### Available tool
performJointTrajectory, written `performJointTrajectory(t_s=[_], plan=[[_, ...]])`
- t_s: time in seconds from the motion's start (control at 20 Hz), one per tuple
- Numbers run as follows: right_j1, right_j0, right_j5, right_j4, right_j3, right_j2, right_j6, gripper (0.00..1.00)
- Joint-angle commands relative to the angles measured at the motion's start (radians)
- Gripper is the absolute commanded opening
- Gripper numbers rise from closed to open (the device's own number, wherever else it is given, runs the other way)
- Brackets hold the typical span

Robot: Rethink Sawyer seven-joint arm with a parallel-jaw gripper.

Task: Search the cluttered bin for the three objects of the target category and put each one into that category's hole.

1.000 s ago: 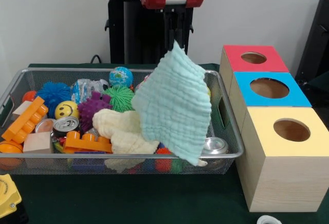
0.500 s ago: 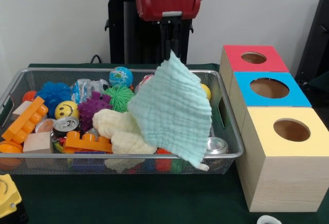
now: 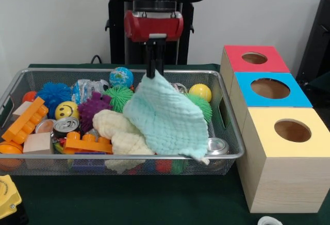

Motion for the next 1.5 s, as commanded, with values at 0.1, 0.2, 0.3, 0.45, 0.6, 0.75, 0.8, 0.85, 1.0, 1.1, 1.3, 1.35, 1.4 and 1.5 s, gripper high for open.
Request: performJointTrajectory(t_s=[0.1, 0.2, 0.3, 0.45, 0.6, 0.75, 0.8, 0.85, 1.0, 1.1, 1.3, 1.35, 1.4, 1.5], plan=[[0.152, 0.003, -0.109, -0.092, 0.031, 0.085, 0.196, 0.0], [0.162, 0.008, -0.115, -0.094, 0.027, 0.081, 0.204, 0.0], [0.166, 0.01, -0.113, -0.094, 0.025, 0.081, 0.208, 0.0], [0.161, 0.013, -0.104, -0.093, 0.023, 0.081, 0.209, 0.0], [0.161, 0.01, -0.094, -0.092, 0.021, 0.082, 0.206, 1.0], [0.138, -0.013, -0.038, -0.091, 0.031, 0.106, 0.185, 1.0], [0.118, -0.013, -0.009, -0.086, 0.036, 0.1, 0.177, 1.0], [0.094, -0.021, 0.018, -0.084, 0.044, 0.103, 0.168, 1.0], [0.021, -0.041, 0.1, -0.07, 0.066, 0.113, 0.146, 1.0], [-0.043, -0.057, 0.159, -0.058, 0.082, 0.124, 0.129, 1.0], [-0.117, -0.077, 0.247, -0.055, 0.083, 0.116, 0.091, 1.0], [-0.122, -0.085, 0.256, -0.06, 0.082, 0.117, 0.084, 1.0], [-0.116, -0.098, 0.256, -0.064, 0.083, 0.127, 0.081, 1.0], [-0.09, -0.118, 0.249, -0.085, 0.071, 0.137, 0.069, 1.0]])
